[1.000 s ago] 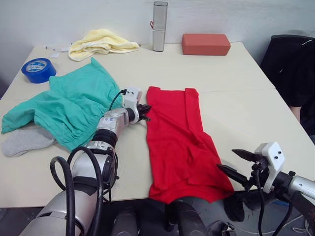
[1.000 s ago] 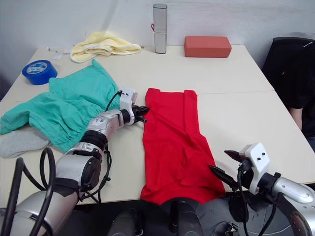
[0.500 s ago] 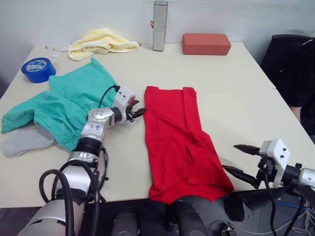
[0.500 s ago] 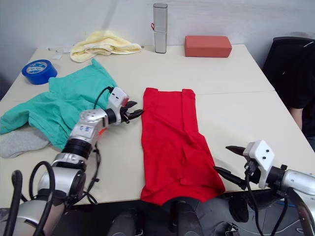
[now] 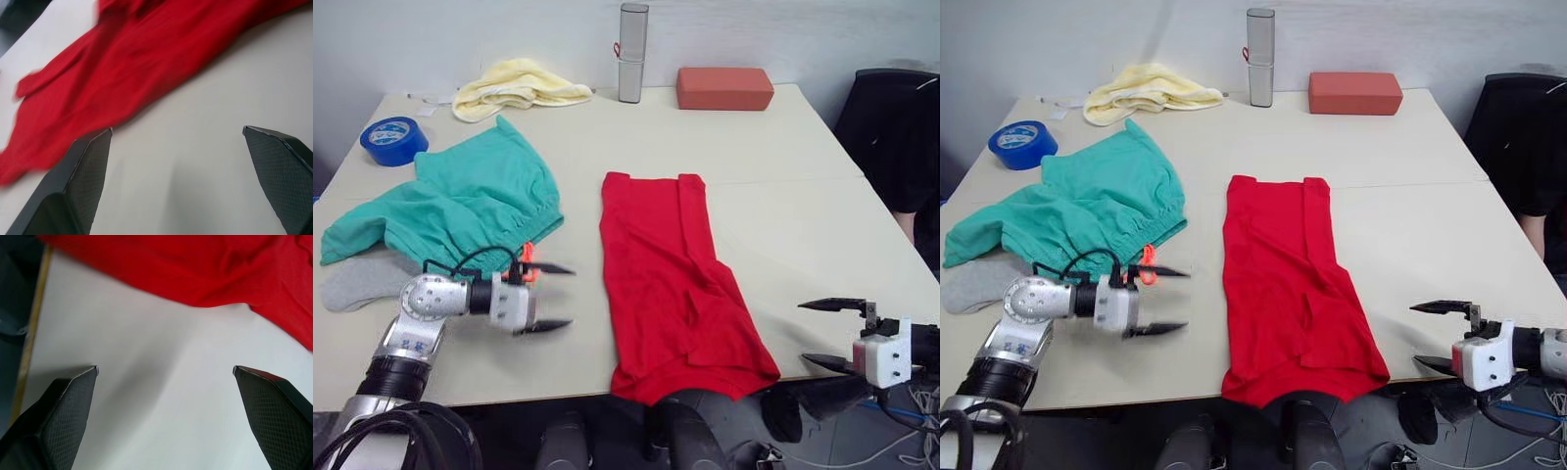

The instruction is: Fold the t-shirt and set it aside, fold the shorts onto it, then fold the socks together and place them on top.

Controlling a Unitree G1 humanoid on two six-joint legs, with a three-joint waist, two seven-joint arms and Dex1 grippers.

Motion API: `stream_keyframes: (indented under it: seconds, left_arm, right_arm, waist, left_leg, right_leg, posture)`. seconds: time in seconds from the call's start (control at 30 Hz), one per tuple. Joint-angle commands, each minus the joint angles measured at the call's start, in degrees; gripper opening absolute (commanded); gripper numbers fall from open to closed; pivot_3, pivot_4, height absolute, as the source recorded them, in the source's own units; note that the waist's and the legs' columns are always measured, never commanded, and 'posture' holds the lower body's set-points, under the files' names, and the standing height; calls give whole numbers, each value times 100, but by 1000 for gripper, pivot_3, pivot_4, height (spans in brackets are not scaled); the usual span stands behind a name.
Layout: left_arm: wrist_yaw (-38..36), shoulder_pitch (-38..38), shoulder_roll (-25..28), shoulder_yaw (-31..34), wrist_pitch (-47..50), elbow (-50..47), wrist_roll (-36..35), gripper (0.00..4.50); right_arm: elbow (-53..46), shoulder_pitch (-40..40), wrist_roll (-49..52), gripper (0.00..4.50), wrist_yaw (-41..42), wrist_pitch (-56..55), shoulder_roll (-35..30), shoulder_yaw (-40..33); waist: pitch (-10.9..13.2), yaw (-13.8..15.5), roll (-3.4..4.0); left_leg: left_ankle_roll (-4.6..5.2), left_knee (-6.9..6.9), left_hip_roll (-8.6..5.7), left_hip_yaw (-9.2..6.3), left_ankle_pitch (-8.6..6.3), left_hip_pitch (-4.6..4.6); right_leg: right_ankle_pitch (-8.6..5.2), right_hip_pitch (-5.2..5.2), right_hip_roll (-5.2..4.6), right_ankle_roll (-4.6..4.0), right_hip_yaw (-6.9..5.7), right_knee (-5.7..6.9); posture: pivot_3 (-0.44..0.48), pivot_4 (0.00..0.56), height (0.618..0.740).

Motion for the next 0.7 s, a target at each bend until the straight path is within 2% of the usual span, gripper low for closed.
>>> stream_keyframes:
  seconds: [0.03, 0.13, 0.3, 0.43, 0.5, 0.7]
  left_arm:
    - [-25, -92, -139, -230, -704, 56, -32, 4482]
    - [180, -253, -378, -412, -1019, 198, 211, 4482]
    - [562, -567, -760, -750, -1393, 663, 885, 4482]
    - [961, -788, -966, -935, -1348, 807, 1406, 4482]
    - [1130, -853, -1016, -1001, -1342, 862, 1547, 4482]
    - [1404, -973, -1055, -1289, -1294, 874, 1673, 4482]
  right_arm:
    - [484, -278, 13, 4500, -100, -623, -82, 535]
    - [598, -454, 83, 4500, -242, -908, -42, 1023]
    - [449, -589, -10, 4500, -626, -1015, 126, 1595]
    - [156, -597, -57, 4500, -916, -968, 204, 1932]
    - [14, -591, -84, 4500, -1050, -922, 228, 2059]
    - [-272, -562, -253, 4500, -1453, -812, 321, 2292]
  waist:
    - [0, -2, -1]
    - [-1, -14, 0]
    - [-10, -12, -1]
    - [-16, 6, 0]
    - [-22, 12, 8]
    - [-43, 16, 43]
  left_leg:
    - [-1, 1, 4, -2, -1, 9]
    - [1, -1, 12, -9, -14, 57]
    - [3, -2, 15, -14, -18, 67]
    - [19, -4, 14, -15, -30, 119]
    - [33, -9, 16, -23, -46, 146]
    - [39, -10, 15, -24, -49, 145]
  right_leg:
    - [0, 10, 1, -1, -1, -1]
    - [-3, 74, 2, -5, -6, -17]
    - [-3, 84, 2, -5, -7, -15]
    - [-4, 134, 1, -5, -7, -22]
    - [-10, 165, 0, -4, -14, -31]
    - [-13, 166, -8, -3, -18, -30]
  posture:
    - [0, 150, 740]
    - [0, 150, 740]
    - [0, 150, 740]
    - [0, 150, 740]
    - [0, 150, 740]
    - [0, 150, 740]
